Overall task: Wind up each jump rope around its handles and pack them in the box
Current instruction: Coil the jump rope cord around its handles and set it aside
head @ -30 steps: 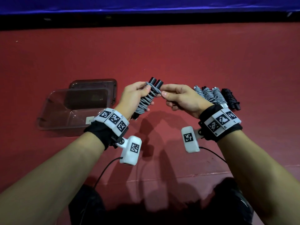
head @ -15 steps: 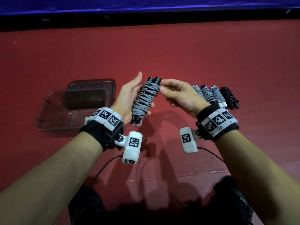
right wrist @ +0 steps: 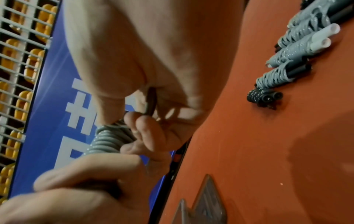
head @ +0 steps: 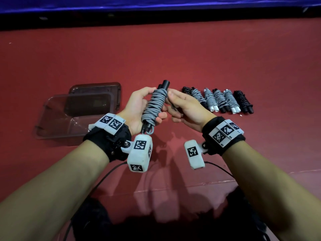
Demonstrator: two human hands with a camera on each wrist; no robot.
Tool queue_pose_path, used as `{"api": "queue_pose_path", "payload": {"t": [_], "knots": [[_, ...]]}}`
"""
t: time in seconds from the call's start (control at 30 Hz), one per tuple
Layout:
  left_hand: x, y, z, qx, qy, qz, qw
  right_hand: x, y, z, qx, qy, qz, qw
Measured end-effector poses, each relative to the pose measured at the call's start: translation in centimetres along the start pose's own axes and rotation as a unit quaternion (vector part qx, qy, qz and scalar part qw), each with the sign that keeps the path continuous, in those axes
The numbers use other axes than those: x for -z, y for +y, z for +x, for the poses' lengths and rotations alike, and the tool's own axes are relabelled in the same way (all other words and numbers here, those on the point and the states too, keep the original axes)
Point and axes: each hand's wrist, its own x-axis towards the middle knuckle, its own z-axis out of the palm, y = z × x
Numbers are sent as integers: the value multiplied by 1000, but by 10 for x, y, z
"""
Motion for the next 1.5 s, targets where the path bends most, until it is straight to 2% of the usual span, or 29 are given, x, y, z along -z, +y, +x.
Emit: {"api": "queue_pose_path", "payload": {"t": [0.1, 0.17, 0.23, 0.3, 0.37, 0.43, 0.47, 0.5, 0.6, 0.67, 0.77, 1.0, 1.13, 1.23, 1.33, 1.5], "knots": [[4, -1, 1, 16, 0, 6, 1000, -2, -3, -1, 7, -19, -2, 1000], [1, -6, 3, 2, 23, 3, 1000, -2, -4, 1, 11, 16, -19, 1000], [-6, -11, 10, -50, 65, 2, 997, -2, -3, 4, 18, 72, -32, 997], [-11, -15, 17, -143, 115, 37, 982, -4, 0, 8, 31, 120, -35, 992], [-9, -17, 23, -244, 169, 173, 939, -6, 3, 11, 38, 174, -40, 983], [2, -18, 27, -302, 202, 353, 862, -6, 4, 12, 38, 240, -53, 968], [7, -18, 28, -315, 206, 398, 837, -5, 5, 12, 35, 269, -60, 961], [13, -17, 28, -317, 207, 406, 832, -4, 6, 12, 30, 290, -66, 954], [21, -14, 28, -291, 149, 332, 885, -4, 8, 12, 8, 312, -69, 948], [23, -13, 26, -282, 117, 321, 897, -4, 7, 13, -8, 311, -82, 947], [19, -14, 23, -264, 106, 268, 920, -6, 6, 14, -6, 300, -115, 947], [24, -12, 25, -228, 137, 156, 951, -2, 6, 13, 26, 180, -145, 973], [22, -16, 24, -203, 146, 135, 959, 2, 7, 13, 33, 199, -175, 964], [15, -20, 22, -200, 135, 95, 966, 4, 8, 14, 42, 227, -129, 964], [9, -16, 18, -188, 120, 69, 972, 1, 10, 15, 18, 232, -69, 970], [10, -9, 12, -109, 90, 24, 990, -3, 13, 14, 6, 148, 31, 988]]}}
